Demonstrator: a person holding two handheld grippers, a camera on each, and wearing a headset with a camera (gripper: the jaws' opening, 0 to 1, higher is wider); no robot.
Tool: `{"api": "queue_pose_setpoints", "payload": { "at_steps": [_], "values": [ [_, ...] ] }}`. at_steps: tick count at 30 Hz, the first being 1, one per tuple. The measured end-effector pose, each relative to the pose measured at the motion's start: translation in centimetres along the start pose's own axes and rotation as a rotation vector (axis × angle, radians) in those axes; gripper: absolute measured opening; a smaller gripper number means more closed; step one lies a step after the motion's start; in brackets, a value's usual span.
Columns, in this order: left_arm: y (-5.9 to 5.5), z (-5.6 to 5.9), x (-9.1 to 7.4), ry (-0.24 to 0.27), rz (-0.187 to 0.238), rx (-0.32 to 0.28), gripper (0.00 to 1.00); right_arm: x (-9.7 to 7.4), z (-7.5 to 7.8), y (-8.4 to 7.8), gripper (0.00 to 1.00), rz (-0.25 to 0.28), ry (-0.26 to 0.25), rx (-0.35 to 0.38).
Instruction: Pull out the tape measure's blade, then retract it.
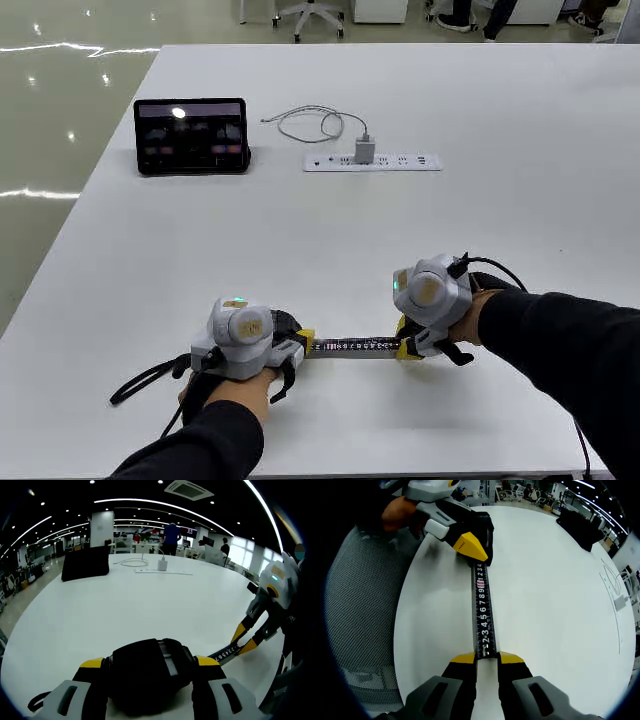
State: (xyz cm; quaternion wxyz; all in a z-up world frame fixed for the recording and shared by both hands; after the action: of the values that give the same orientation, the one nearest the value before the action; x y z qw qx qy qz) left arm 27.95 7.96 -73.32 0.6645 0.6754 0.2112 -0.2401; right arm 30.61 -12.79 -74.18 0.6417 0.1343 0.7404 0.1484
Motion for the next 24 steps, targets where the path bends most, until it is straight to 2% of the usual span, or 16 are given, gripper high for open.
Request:
{"api": "queue_pose_setpoints", "payload": {
  "at_steps": [24],
  "values": [
    [0.0,0.0,0.0,0.0,0.001,-0.001,0.65,0.7,0.0,1.1,0.11,0.017,0.0,-0.001]
  ]
}}
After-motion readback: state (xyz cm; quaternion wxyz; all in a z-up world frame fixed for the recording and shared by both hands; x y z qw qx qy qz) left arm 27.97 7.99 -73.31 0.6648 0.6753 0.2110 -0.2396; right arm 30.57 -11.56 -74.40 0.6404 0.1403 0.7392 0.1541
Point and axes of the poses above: the centre of the closed fingertips' face, and the gripper's own axes: x roughly forward along the fingers, z roughly to its right, y roughly out of its top, the point moved 6 cm from there along -x, roughly backward along the fingers, and after that the axes turned 9 degrees about y, right-handed, at the moved point
